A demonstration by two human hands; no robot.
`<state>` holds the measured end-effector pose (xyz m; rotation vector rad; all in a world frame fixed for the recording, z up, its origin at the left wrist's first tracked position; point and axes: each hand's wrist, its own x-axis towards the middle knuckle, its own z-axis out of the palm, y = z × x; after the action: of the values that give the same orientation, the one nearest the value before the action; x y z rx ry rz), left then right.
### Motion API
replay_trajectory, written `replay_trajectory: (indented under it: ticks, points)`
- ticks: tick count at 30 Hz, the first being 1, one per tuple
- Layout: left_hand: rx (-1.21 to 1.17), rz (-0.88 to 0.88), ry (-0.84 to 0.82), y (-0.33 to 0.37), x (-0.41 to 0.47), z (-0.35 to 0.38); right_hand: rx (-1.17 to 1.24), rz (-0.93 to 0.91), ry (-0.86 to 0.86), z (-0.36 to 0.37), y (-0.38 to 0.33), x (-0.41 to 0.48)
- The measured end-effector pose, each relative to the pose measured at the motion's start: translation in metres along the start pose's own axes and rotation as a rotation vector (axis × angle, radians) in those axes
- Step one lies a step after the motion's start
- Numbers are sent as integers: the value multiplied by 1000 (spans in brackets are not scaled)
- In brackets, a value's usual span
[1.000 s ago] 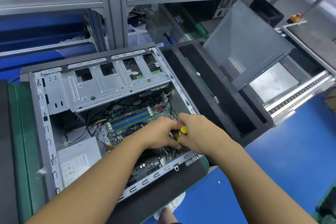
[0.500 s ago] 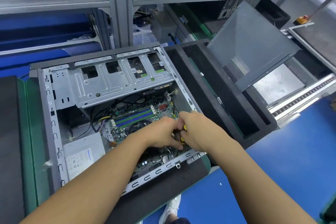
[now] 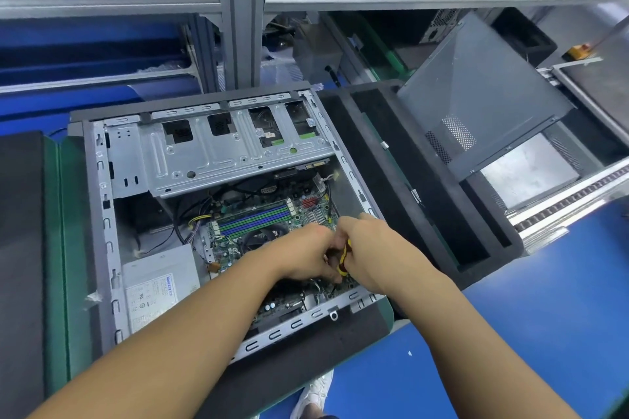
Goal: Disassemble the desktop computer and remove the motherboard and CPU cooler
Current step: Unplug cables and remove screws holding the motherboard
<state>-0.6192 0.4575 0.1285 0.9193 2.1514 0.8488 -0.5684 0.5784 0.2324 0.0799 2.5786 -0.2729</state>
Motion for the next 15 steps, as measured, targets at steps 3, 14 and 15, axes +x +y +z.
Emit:
replay_trajectory:
  ticks: [3, 14, 15]
  points:
    - [29, -22, 21, 2, 2, 2, 30, -10, 7, 1, 1, -1]
    - [191, -56, 213, -22, 0, -11, 75, 13, 220, -10, 8, -7]
    - [206, -54, 191, -22, 0, -9, 89, 11, 230, -13, 9, -8]
